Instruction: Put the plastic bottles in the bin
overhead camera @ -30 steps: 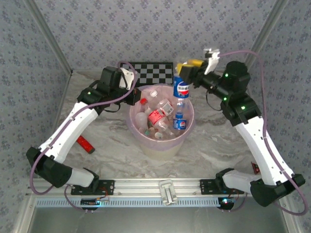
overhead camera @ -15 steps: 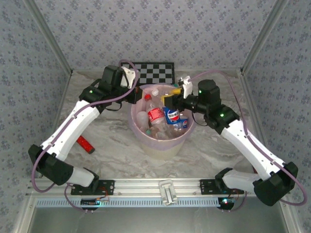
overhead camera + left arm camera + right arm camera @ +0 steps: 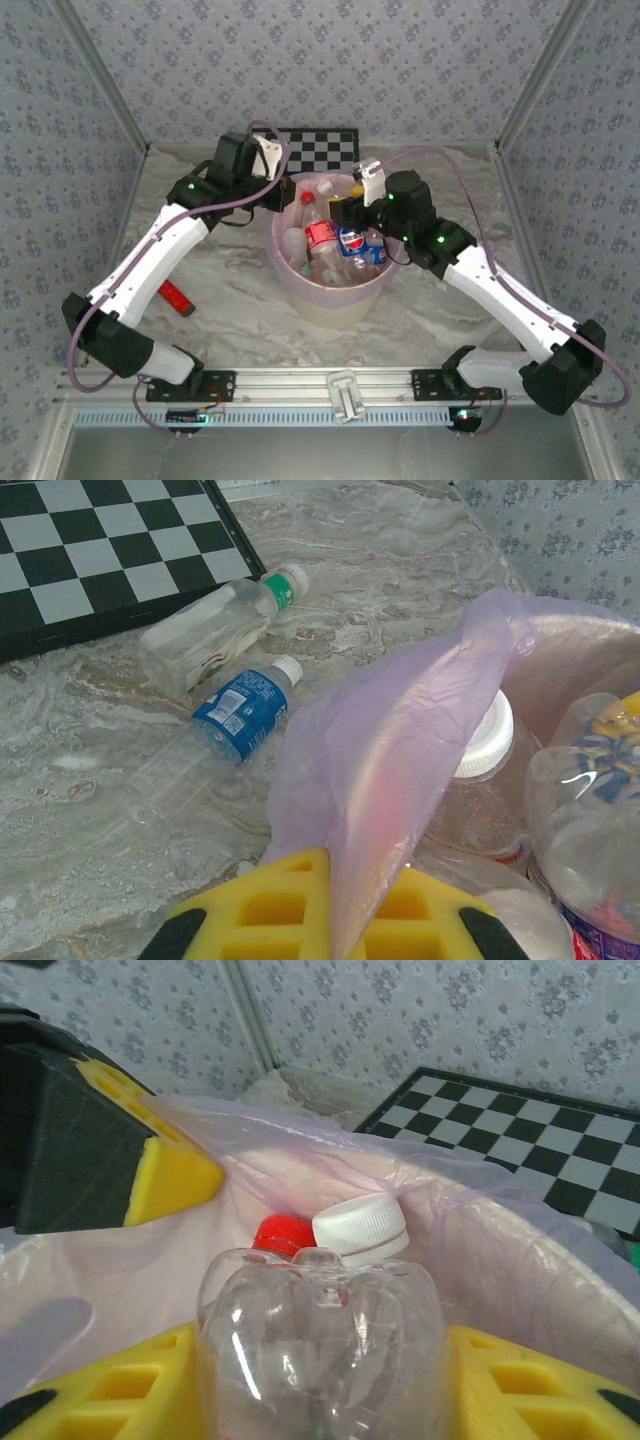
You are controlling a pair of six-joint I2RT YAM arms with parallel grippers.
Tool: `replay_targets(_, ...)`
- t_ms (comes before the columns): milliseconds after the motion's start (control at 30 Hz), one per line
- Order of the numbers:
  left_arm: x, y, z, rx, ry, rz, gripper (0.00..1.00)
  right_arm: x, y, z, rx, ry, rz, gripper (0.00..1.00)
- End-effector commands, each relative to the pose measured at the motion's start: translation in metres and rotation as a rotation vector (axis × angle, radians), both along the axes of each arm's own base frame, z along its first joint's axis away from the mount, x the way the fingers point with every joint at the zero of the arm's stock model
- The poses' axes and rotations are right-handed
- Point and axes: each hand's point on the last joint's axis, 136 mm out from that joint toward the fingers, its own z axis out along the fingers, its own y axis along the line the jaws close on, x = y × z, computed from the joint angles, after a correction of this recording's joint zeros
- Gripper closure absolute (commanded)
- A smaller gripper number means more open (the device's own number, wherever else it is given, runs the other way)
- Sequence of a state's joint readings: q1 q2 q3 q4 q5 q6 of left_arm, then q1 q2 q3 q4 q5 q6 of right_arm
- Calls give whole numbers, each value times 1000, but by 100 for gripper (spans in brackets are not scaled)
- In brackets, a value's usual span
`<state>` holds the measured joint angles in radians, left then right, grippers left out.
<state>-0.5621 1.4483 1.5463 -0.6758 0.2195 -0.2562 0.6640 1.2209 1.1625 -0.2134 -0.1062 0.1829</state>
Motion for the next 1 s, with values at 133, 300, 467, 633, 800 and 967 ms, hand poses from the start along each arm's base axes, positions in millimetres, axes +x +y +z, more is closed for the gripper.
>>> replay_targets(133,1,-22,15,-66,-19,-39,100,-2,-20,8,-187,32,-40,20)
replay_targets(300,0,-25,14,-68,-19,-49,100,-6,-28,49,-181,-26,-55,12)
replay_targets(467,0,-32,12,-71,-14,-65,100,-6,-49,50,-244,-18,-129,17)
replay_targets(633,1,-39,14,-76,-18,-84,100,2,-50,20,-275,61,-144,33)
replay_targets(800,-1,-42,14,-73,-21,-97,100,8,-37,-16,-254,161,-114,45)
replay_targets(967,-2,-43,11,-73,-15,-98,100,6,-25,-40,-212,239,-88,49)
